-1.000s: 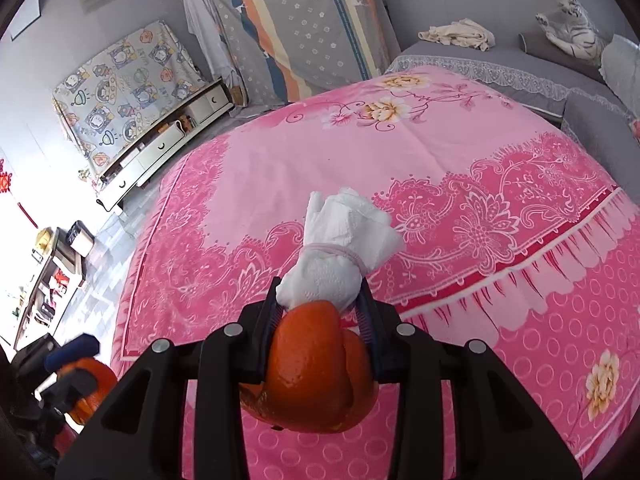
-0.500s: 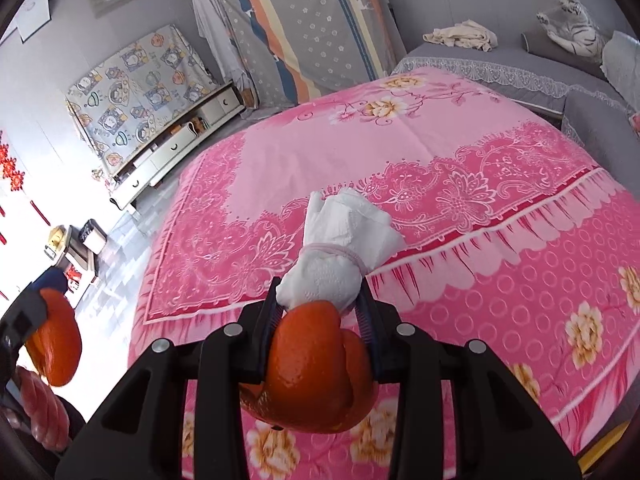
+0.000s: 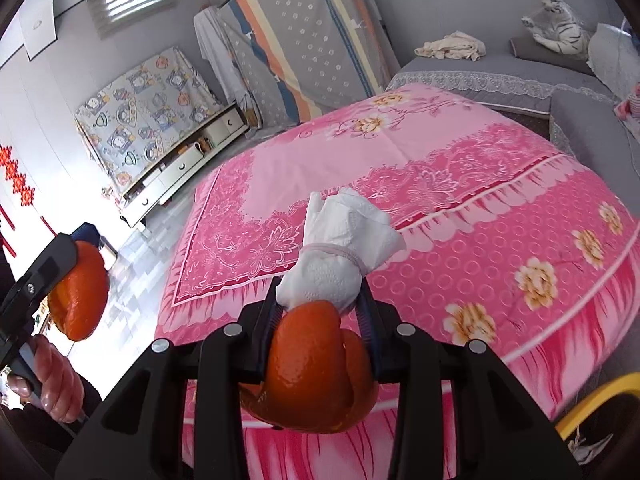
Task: Collect trash
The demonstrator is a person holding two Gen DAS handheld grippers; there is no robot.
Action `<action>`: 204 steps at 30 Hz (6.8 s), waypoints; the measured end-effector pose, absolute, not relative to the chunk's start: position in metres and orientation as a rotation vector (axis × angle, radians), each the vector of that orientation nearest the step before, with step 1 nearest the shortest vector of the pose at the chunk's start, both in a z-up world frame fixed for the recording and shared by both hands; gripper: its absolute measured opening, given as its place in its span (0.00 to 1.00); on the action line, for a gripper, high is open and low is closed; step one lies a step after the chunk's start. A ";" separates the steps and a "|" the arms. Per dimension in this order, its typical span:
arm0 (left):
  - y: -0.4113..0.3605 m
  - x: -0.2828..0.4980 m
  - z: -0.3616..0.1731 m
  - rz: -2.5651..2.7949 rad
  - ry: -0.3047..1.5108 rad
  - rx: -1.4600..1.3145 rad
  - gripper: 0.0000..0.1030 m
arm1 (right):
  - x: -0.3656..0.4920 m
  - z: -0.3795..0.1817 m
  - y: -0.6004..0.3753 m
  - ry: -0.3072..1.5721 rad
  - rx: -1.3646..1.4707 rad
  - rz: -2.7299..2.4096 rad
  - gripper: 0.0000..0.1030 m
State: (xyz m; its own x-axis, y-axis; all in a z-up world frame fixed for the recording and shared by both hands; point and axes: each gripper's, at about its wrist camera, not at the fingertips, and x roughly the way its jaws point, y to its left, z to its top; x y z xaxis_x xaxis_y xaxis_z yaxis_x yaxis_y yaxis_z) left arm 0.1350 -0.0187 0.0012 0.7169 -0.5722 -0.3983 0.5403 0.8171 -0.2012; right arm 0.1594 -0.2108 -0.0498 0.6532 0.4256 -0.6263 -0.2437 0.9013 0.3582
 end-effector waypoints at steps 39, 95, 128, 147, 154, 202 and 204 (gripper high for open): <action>-0.126 0.089 0.033 -0.854 0.393 0.053 0.27 | 0.034 -0.007 -0.338 0.553 0.376 0.130 0.33; -0.344 0.081 -0.044 -1.170 0.617 0.254 0.27 | -0.085 -0.080 -0.484 0.521 0.594 -0.327 0.34; -0.360 0.125 -0.092 -1.126 0.785 0.148 0.55 | -0.086 -0.123 -0.509 0.608 0.704 -0.405 0.50; -0.222 0.159 -0.059 -0.896 0.655 0.021 0.55 | -0.034 -0.079 -0.444 0.617 0.552 -0.342 0.50; -0.135 0.179 -0.060 -0.687 0.641 -0.047 0.55 | 0.016 -0.076 -0.390 0.651 0.470 -0.220 0.52; 0.027 0.052 0.011 -0.188 0.234 -0.149 0.92 | 0.006 0.001 -0.181 0.199 0.183 -0.113 0.92; 0.025 0.052 0.011 -0.187 0.230 -0.143 0.92 | 0.006 -0.001 -0.182 0.202 0.185 -0.121 0.92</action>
State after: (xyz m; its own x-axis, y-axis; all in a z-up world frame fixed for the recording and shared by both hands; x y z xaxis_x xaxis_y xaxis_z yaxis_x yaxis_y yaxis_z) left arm 0.0520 0.0254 0.0109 0.9566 -0.1995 -0.2125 0.1670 0.9726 -0.1617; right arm 0.0063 -0.1823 -0.0006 0.9725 -0.1003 -0.2104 0.1375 0.9757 0.1706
